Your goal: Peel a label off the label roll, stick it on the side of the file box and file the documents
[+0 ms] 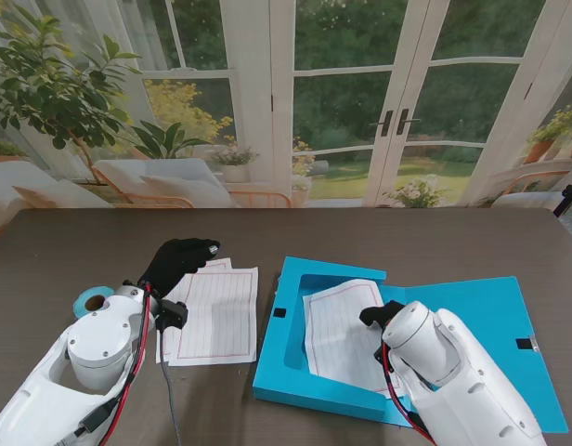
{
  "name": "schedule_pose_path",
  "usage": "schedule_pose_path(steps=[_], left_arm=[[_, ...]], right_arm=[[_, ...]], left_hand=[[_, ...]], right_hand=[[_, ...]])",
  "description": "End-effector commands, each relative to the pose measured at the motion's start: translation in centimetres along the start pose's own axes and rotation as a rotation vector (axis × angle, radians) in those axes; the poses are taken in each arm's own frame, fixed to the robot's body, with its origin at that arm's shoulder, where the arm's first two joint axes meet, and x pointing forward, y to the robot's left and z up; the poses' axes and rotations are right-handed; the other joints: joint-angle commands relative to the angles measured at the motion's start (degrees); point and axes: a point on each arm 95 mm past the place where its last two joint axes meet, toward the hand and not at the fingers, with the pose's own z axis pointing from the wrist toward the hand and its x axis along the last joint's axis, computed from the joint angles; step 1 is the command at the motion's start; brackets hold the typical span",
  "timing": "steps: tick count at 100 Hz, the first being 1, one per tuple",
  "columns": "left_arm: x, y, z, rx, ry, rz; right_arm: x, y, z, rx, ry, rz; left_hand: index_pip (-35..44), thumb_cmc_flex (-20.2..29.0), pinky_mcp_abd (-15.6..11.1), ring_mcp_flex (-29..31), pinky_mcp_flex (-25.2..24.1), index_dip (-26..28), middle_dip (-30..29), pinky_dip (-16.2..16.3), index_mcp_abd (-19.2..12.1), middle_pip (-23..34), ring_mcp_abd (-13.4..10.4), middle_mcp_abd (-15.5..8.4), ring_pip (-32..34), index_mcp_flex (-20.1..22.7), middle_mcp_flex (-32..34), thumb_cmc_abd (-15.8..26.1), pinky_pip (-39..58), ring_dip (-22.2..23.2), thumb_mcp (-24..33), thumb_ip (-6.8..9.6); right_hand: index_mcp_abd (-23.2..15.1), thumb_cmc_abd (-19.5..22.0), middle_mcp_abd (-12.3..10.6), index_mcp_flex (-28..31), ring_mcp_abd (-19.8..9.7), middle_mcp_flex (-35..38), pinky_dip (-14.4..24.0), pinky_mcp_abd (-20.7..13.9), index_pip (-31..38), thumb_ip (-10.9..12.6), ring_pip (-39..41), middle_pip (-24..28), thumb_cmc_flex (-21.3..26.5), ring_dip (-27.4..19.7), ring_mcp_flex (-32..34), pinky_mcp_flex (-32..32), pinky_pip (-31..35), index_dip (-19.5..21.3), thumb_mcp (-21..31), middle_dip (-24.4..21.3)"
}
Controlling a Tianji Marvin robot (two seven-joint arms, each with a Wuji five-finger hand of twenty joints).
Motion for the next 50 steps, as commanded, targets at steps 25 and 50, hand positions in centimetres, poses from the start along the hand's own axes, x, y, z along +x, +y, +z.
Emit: schedule_pose_path(steps=[25,50], left_arm=[[0.07,0.1,0.18,-0.023,0.004,0.005],[-0.2,-0.08,0.06,-0.026,-0.001,0.025]], right_arm=[[0.77,-2.68,-0.51,0.055,-0.031,0.042],[0.45,-2.92,-0.73,0.056,0.025,-0.027]], left_hand=[[-0.07,-1.9,-1.68,-1.15,-0.54,0.38,0.4,1.1,-0.57,0.17,-0.01,-0.36,-1.0,1.61,0.1,1.85,-1.74,0.08,-1.23,2.4],[-0.05,-1.88,-1.75,-1.14,-0.42,0.4,0.39,1.12,-0.59,0.13,-0.03,-0.26,-1.0,1.68,0.04,1.95,-1.69,0.08,-1.35,2.4]], right_hand=[[0.07,3.71,2.94,-5.53,1.48,-5.5,0.89,0.28,-0.31,-1.89,-1.53,-2.77,-2.0,-0.95,-2.77,-23.56,-2.03,-1.84,-2.15,-4.02],[-7.21,3.46,0.63,-2.18,-0.13,-5.95,1.21,-1.4,-0.09,-2.2,-3.92,-3.76,-2.65,-1.91,-5.01,-24.85,-3.31,-2.41,-2.36,-5.49]])
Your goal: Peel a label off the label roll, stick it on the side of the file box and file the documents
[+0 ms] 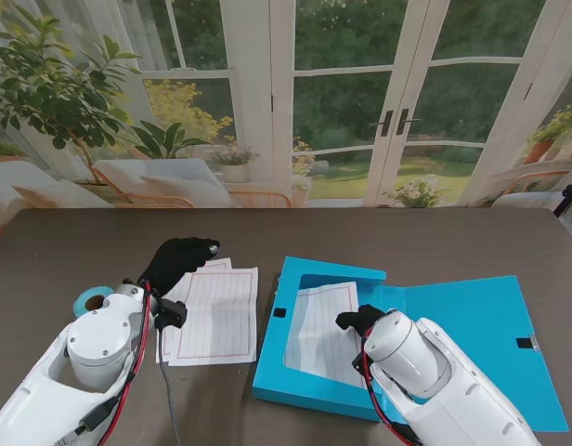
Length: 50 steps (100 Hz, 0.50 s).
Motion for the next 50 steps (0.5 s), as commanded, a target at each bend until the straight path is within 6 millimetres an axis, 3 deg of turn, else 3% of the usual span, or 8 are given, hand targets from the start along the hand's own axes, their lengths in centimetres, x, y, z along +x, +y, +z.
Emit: schedule_pose_path(steps=[1,50], left_arm=[[-0.24,0.1,-0.13,-0.019,-0.004,0.003],[-0.62,-0.11,-0.1,-0.03,-0.009,0.056]], right_arm=[[-1.48,0.37,0.22,0.005,-0.076,-0.035],[-1.92,0.31,0.27,-0.072,0.05,-0.206]], left_hand=[[-0.06,-1.3,-1.72,-1.14,-0.44,0.39,0.39,1.12,-0.52,0.13,0.0,-0.27,-0.99,1.65,0.02,1.84,-1.7,0.09,-0.97,2.4],[-0.1,-1.47,-1.76,-1.2,-0.54,0.36,0.37,1.06,-0.91,0.13,-0.09,-0.75,-1.01,1.52,0.08,1.74,-1.78,0.06,-1.0,2.36]], right_hand=[[-1.88,-0.02,0.57,1.24,0.06,-2.23,1.18,-1.35,0.5,-1.72,-2.28,-4.95,-1.86,-1.16,-2.1,-24.91,-0.74,-0.87,-0.56,-4.83],[-5.5,-0.45,-1.83,1.58,-1.9,-3.68,0.63,-2.38,-0.24,-2.85,-8.11,-6.33,-3.33,-3.37,-5.09,-27.0,-4.84,-1.18,-0.54,-5.72]])
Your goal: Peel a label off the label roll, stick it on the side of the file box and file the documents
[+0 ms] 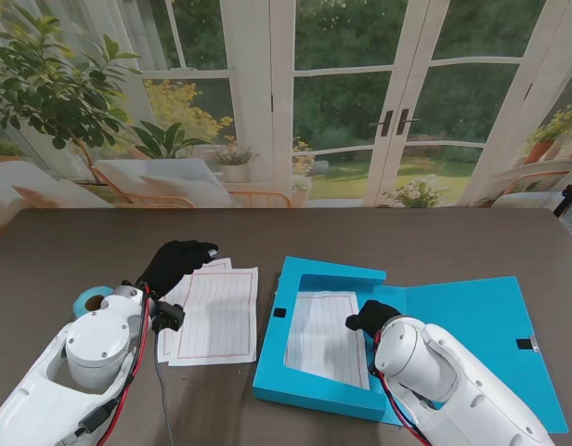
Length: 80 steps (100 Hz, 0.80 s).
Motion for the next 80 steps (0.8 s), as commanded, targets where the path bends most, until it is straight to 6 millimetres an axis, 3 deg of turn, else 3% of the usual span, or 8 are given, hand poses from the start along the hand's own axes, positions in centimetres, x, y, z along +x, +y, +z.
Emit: schedule_pose_path(steps=[1,44,80], left_arm=[[-0.1,0.2,0.0,-0.021,0.0,0.002],[-0.3,0.2,0.0,-0.029,-0.008,0.032],[-0.5,-0.1,-0.1,-0.04,-0.026,0.103]], right_arm=[[-0.5,-1.0,0.0,0.023,-0.005,0.005],[0.3,-1.1,-0.7,-0.02,0.107,0.037],[1.8,-0.6,-1.0,-0.097,0.338,0.064]], left_hand=[[-0.09,-1.44,-1.74,-1.24,-0.53,0.36,0.37,1.06,-0.87,0.13,-0.03,-0.74,-1.01,1.53,0.08,1.7,-1.78,0.06,-0.79,2.36],[-0.08,-1.44,-1.85,-1.29,-0.55,0.32,0.34,1.07,-1.01,0.1,-0.17,-0.89,-1.02,1.42,-0.06,1.79,-1.75,0.04,-0.95,2.35],[-0.17,-1.63,-1.79,-1.17,-0.34,0.25,0.37,1.1,-1.36,0.15,-0.12,-1.14,-0.94,1.18,0.05,1.89,-1.67,0.06,-1.03,2.35]], right_hand=[[-1.22,-0.42,-0.73,0.86,-0.99,-1.44,0.62,-0.98,-0.17,-1.54,-4.99,0.17,-2.6,-2.68,-2.2,-26.98,-0.75,-0.93,-0.22,-0.7],[-1.96,-1.38,-0.42,5.63,-0.56,2.65,0.82,-0.08,0.12,-1.49,-5.25,-0.04,-1.95,-2.72,-0.27,-25.49,-0.98,-0.52,0.47,-0.79],[-4.58,-1.91,-1.53,10.19,-0.81,6.51,0.51,0.59,-1.13,-1.19,-7.92,-1.31,-1.45,-3.73,0.03,-25.12,-1.56,-0.32,0.66,-0.81]])
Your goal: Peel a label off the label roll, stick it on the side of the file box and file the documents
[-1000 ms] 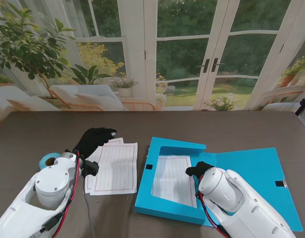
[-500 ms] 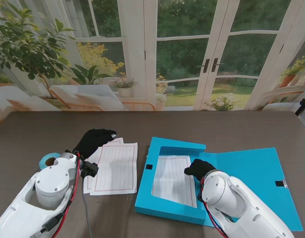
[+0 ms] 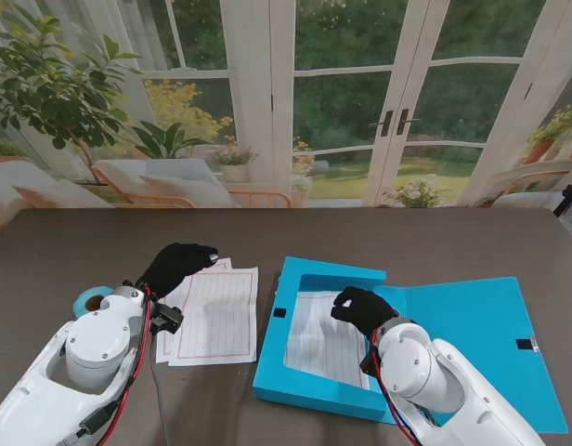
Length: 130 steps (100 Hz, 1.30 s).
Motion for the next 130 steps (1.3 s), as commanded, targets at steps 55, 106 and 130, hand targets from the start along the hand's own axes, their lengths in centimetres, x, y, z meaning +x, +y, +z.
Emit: schedule_pose_path(steps=[55,106,130], left_arm=[[-2.5,-2.4,-0.5,-0.013,-0.21,0.194],[-5.3,-4.4,-0.5,-0.002,-0.445,0.295],[-6.2,-4.6,-0.5,-0.049,-0.536,0.288]], right_arm=[[3.5,1.0,0.1,-0.048,0.354,0.055],[4.2,1.6,-0.2,-0.032,0.448,0.093],[4.4,1.5,-0.4,-0.023,0.449,0.111]], left_hand=[[-0.49,-3.19,1.58,3.7,7.67,-0.47,3.04,10.99,-1.07,1.53,3.13,0.59,9.42,0.56,3.11,1.64,5.87,7.08,-1.37,2.18],[0.39,-8.08,2.54,16.54,17.68,-1.67,27.49,16.0,0.53,13.05,6.28,2.89,48.61,3.7,13.66,1.16,67.52,24.24,-1.49,1.81],[1.17,-9.52,3.05,23.88,28.53,-2.33,33.35,18.34,2.34,23.65,4.42,2.52,58.98,6.12,15.09,2.77,75.78,27.07,-3.74,2.02]], right_hand=[[-2.88,-0.1,-1.68,4.41,-0.91,4.64,0.19,1.63,-2.48,-1.12,-4.18,-3.42,-1.73,-1.17,1.3,-24.55,-2.27,-0.17,-0.22,-0.27],[-2.48,0.31,-1.32,5.08,-1.05,5.85,0.34,2.07,-3.2,-1.29,-5.37,-4.68,-1.96,-0.86,1.93,-24.21,-3.64,-0.19,-0.33,0.08],[-2.15,0.72,-1.21,5.17,-0.95,5.91,0.58,2.22,-3.38,-1.37,-5.56,-5.07,-2.02,-0.69,1.98,-24.24,-3.99,-0.18,-0.42,0.26]])
